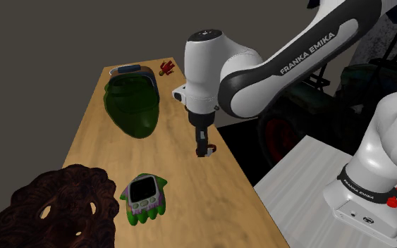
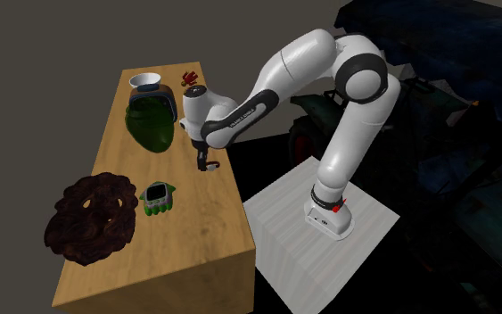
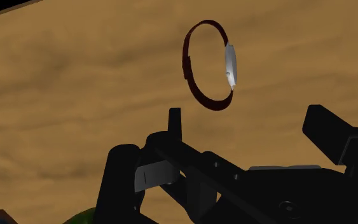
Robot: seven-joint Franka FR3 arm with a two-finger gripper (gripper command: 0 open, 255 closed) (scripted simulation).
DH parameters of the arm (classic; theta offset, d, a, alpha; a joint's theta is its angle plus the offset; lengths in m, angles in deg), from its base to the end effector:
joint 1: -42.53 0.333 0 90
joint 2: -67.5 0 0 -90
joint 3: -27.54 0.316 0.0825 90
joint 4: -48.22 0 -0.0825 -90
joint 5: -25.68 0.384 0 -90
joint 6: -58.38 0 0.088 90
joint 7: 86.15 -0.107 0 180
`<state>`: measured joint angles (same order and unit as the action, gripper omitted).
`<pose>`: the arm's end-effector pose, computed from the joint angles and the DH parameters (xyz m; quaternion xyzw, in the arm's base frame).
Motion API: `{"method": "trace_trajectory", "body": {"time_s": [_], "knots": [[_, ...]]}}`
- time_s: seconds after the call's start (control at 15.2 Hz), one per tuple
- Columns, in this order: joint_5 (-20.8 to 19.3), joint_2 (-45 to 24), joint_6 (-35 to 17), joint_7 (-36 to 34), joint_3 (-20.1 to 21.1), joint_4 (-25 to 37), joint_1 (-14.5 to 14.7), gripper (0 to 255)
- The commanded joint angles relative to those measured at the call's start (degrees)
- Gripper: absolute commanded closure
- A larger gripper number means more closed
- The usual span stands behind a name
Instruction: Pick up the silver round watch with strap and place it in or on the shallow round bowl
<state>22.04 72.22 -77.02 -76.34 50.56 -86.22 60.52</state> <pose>0.3795 0.3298 0.3718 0.8921 0.4478 0.0548 0.0256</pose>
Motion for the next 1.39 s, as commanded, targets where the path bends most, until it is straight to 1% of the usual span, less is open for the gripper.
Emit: {"method": "trace_trajectory", "body": {"time_s": [0.0, 0.26, 0.73, 0.79, 1.32], "knots": [[-0.92, -1.5, -1.62, -0.7, 0.17, -0.24, -0.05, 0], [-2.51, -3.75, -4.29, -1.82, 0.17, -0.9, -0.23, 0], [-2.51, -3.75, -4.28, -1.81, 0.17, -0.89, -0.23, 0], [-2.51, -3.75, -4.28, -1.81, 0.17, -0.89, -0.23, 255], [-2.5, -3.74, -4.28, -1.81, 0.17, -0.9, -0.23, 255]]}}
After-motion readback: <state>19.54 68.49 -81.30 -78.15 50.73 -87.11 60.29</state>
